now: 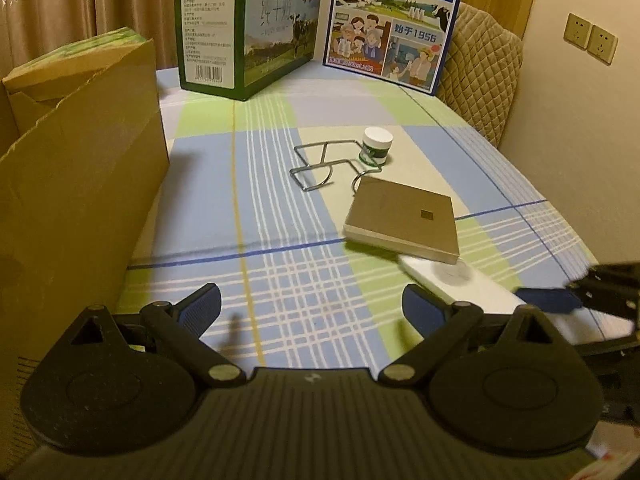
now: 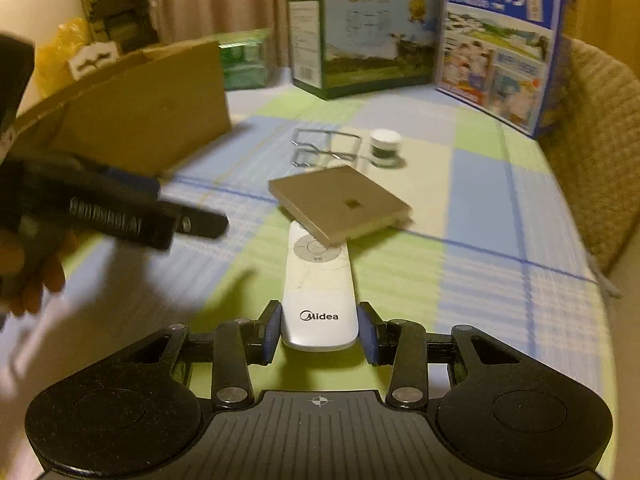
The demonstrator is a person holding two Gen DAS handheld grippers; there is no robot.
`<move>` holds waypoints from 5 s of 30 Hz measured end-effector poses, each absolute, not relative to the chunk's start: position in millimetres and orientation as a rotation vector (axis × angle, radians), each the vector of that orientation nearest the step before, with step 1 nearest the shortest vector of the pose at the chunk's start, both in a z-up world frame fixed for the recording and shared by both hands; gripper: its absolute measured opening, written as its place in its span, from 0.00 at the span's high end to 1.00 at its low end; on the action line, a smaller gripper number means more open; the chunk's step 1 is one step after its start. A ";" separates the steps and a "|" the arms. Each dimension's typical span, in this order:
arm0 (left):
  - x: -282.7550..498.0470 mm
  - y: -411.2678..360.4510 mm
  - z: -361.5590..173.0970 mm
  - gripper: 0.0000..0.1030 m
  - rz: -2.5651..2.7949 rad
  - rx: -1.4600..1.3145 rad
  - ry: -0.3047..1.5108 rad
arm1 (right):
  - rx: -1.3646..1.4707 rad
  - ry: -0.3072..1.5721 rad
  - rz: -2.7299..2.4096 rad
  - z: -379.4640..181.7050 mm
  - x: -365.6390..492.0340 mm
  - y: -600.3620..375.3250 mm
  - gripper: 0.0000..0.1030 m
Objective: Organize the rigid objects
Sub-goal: 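Lift the white remote with the right tool, then grasp the gold TP-LINK square device with the left tool while the right tool holds the remote, then carry the TP-LINK device and the remote over the cardboard box with both tools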
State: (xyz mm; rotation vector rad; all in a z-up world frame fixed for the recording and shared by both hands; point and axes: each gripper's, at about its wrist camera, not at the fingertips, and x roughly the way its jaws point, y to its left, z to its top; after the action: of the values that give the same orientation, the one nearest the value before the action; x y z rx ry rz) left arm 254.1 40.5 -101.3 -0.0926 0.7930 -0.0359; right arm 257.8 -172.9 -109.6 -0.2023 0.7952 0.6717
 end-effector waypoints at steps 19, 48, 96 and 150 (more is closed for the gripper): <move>263.9 17.6 -97.2 0.08 -0.120 -0.068 0.776 | -0.154 0.786 0.554 -100.3 252.7 -201.0 0.64; 276.7 -18.6 -110.2 0.17 -0.199 0.050 0.858 | -0.188 0.929 0.608 -110.4 202.8 -198.3 0.64; 132.7 15.6 -62.4 0.17 -0.055 -0.080 0.826 | -0.001 0.882 0.423 -74.8 174.6 -200.6 0.64; 33.0 183.4 57.6 0.17 0.174 -0.099 0.663 | -0.013 0.711 0.736 56.1 122.8 -25.9 0.64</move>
State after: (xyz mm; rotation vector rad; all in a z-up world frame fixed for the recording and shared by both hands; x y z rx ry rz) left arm 33.0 183.4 57.6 -0.0995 0.6632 0.1735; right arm 122.8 -25.9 56.1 -0.0128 0.7105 0.7356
